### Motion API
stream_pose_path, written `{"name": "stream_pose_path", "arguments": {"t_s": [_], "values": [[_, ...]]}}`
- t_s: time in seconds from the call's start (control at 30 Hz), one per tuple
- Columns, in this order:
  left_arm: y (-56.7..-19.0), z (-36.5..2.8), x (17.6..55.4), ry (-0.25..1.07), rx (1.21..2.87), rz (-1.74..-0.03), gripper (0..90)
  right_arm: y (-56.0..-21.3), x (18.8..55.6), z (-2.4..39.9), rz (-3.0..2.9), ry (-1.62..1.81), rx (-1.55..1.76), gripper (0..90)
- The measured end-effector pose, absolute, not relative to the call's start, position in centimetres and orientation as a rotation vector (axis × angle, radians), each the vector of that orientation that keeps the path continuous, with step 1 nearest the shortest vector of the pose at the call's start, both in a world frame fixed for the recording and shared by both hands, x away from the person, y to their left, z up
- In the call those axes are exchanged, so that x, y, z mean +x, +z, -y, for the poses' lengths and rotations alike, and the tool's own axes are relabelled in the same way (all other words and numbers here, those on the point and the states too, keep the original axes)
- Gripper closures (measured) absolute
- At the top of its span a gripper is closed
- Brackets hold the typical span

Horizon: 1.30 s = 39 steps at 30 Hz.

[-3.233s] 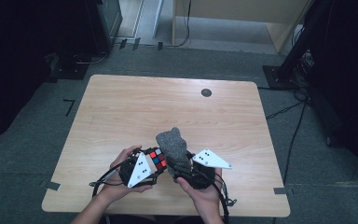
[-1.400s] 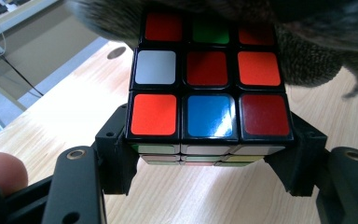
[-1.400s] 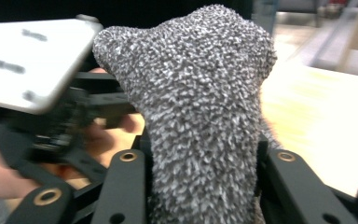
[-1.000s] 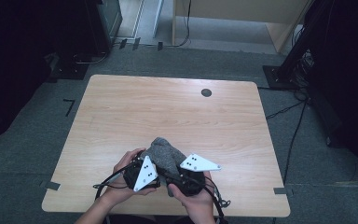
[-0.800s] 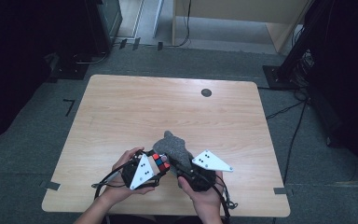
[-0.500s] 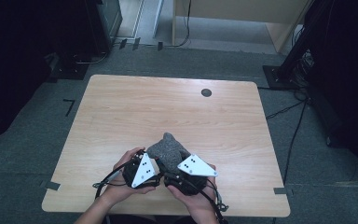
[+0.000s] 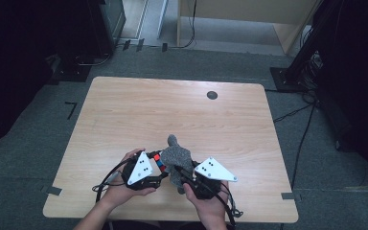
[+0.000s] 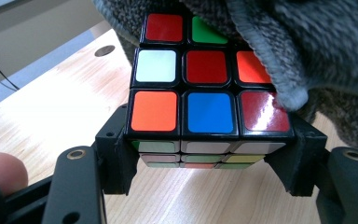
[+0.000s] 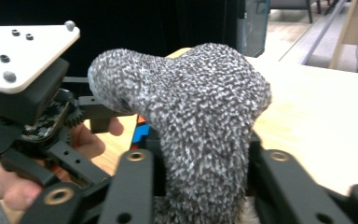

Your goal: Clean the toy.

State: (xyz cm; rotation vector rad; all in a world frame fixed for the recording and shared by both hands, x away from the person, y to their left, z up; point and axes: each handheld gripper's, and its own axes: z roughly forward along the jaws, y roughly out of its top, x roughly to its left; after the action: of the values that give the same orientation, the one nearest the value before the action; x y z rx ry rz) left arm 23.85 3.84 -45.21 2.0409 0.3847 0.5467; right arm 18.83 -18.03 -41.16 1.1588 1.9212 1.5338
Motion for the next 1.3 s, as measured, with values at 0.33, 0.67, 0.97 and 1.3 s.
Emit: {"name": "stream_pose_path", "arguments": {"t_s": [0.33,0.67,0.97,1.3], "values": [[-45.2,-1.9,22.3,0.659,2.111,-0.307,34.3,-41.9,18.3,15.6,-2.032,1.545,1.085,72.3],[-45.0,-2.3,22.1,0.633,2.07,-0.279,34.4,-41.4,19.3,19.1,-1.845,1.581,1.255,70.6],[-45.1,-2.7,22.6,0.613,2.064,-0.306,34.5,-41.6,18.3,16.7,-1.906,1.542,1.083,67.2],[-45.4,-3.2,23.3,0.586,2.057,-0.35,34.4,-41.6,18.5,17.8,-1.881,1.565,1.155,67.4]]}}
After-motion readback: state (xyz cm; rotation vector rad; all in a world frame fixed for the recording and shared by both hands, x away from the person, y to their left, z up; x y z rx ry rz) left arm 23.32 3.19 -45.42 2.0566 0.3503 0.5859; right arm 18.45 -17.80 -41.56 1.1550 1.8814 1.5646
